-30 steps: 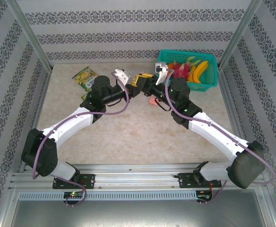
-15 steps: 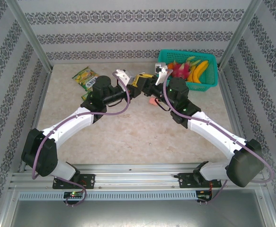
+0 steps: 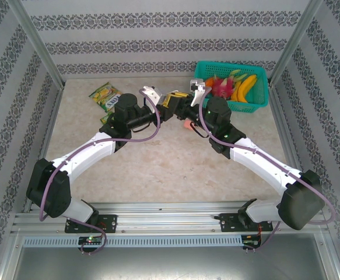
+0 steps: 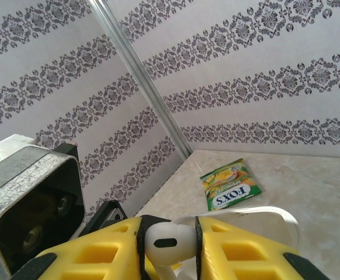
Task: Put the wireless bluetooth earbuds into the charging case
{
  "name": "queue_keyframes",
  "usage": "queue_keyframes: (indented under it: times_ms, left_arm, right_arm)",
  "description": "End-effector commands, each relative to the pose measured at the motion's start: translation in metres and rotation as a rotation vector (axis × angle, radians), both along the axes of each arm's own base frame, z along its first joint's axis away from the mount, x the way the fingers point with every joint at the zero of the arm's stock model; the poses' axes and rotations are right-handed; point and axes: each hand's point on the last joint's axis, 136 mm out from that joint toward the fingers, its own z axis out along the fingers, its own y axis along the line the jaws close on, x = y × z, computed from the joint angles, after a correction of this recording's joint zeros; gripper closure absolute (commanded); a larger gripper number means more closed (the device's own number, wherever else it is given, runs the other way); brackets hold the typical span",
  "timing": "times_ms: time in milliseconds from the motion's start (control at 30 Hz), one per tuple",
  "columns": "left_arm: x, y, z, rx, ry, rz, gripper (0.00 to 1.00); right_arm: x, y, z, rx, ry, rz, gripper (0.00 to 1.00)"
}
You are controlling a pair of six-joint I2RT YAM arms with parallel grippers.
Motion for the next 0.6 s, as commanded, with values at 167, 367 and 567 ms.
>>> queue_keyframes:
  times_ms: [167, 367, 567]
  left_arm:
    - [-0.008, -0.003, 0.041, -0.057, -0.111, -0.010, 1.00]
    - [-0.006, -0.003, 0.041, -0.057, -0.113, -0.001, 1.00]
    - [-0.005, -0.002, 0.042, -0.058, -0.117, 0.004, 1.00]
  right_arm:
    - [0.002, -0.005, -0.028, -0.057, 0.030, -0.010, 0.71]
    - [-0.001, -0.006, -0.037, -0.075, 0.039, -0.002, 0.72]
    - [-0.004, -0.007, -0.044, -0.088, 0.045, 0.003, 0.72]
